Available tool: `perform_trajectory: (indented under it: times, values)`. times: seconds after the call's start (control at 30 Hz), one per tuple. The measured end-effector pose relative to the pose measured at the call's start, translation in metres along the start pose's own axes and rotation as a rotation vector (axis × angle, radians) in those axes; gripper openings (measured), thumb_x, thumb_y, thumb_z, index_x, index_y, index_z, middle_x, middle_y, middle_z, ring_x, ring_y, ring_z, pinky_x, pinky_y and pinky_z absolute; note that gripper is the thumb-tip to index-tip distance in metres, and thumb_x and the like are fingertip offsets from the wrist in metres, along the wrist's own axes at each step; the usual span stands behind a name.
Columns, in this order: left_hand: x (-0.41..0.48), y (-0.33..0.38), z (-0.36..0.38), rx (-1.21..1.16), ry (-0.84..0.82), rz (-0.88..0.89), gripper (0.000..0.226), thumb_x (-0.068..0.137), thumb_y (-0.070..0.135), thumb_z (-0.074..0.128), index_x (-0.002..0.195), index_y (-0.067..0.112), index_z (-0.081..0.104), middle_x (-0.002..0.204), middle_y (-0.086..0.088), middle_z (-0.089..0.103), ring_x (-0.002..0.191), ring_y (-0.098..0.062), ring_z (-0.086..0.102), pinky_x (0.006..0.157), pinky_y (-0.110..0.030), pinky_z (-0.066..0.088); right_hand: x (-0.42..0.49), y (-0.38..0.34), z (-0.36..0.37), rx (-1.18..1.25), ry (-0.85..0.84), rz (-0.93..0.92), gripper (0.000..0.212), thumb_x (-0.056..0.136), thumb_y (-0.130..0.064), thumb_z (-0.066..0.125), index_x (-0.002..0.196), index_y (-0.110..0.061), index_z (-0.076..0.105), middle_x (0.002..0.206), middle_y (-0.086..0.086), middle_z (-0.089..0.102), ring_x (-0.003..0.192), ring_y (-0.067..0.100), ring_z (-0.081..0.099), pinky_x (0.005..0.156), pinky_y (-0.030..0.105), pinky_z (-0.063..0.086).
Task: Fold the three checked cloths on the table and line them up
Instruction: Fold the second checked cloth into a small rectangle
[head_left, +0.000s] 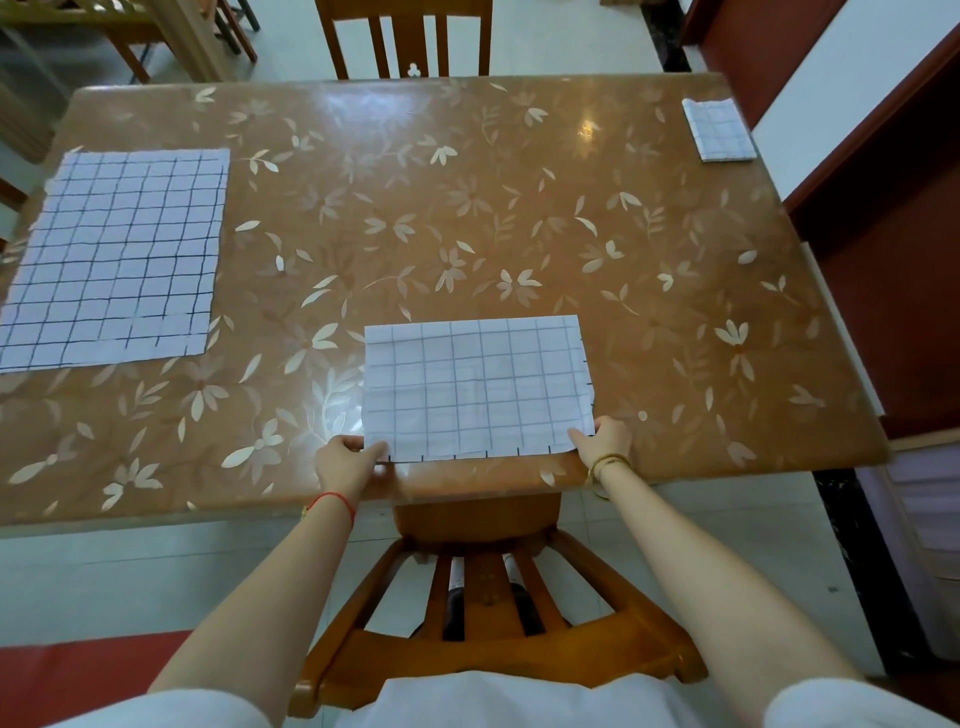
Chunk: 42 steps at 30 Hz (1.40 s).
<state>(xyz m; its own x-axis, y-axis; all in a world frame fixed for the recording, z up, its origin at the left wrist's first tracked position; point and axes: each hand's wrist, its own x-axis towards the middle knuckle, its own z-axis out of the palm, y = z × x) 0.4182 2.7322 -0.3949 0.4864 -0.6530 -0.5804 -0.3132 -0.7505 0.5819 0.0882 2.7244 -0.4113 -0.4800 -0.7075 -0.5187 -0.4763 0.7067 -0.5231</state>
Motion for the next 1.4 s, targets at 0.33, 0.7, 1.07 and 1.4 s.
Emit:
perform_trajectory:
  times: [0.33,0.7,1.07,1.4]
  values:
    - [-0.006,-0.005,-0.013,-0.255,-0.034,-0.108,0.038,0.075,0.008,0.08,0.108,0.01,0.061,0.088,-0.005,0.065,0.087,-0.026,0.069,0.087,-0.037,0.056,0.004,-0.003,-0.011,0.414,-0.031,0.143,0.018,0.085,-0.015,0.068,0.099,-0.011,0.057,0.082,0.007,0.065,0.071,0.019,0.061,0.059,0.028,0.051]
    - [-0.021,-0.007,-0.016,-0.258,-0.07,-0.095,0.036,0.079,-0.003,0.074,0.113,0.002,0.062,0.091,-0.01,0.063,0.08,-0.02,0.062,0.077,-0.026,0.051,-0.001,0.01,-0.021,0.251,-0.102,0.123,0.012,0.082,-0.005,0.066,0.082,-0.011,0.056,0.073,0.008,0.06,0.058,0.018,0.055,0.061,0.031,0.051]
    - [-0.029,-0.013,-0.017,-0.235,-0.076,-0.069,0.045,0.079,-0.002,0.076,0.121,-0.001,0.06,0.106,-0.015,0.064,0.092,-0.023,0.061,0.088,-0.029,0.05,-0.009,0.021,-0.015,0.162,-0.097,0.024,0.039,0.079,0.004,0.065,0.114,-0.005,0.05,0.106,0.01,0.06,0.091,0.023,0.058,0.071,0.03,0.047]
    - [-0.031,-0.013,-0.017,-0.185,-0.068,-0.02,0.046,0.078,-0.001,0.078,0.12,0.003,0.06,0.107,-0.014,0.068,0.088,-0.021,0.062,0.082,-0.028,0.049,-0.01,0.025,-0.014,0.069,-0.096,0.004,0.039,0.082,0.007,0.062,0.116,-0.006,0.049,0.102,0.011,0.06,0.071,0.018,0.058,0.052,0.024,0.045]
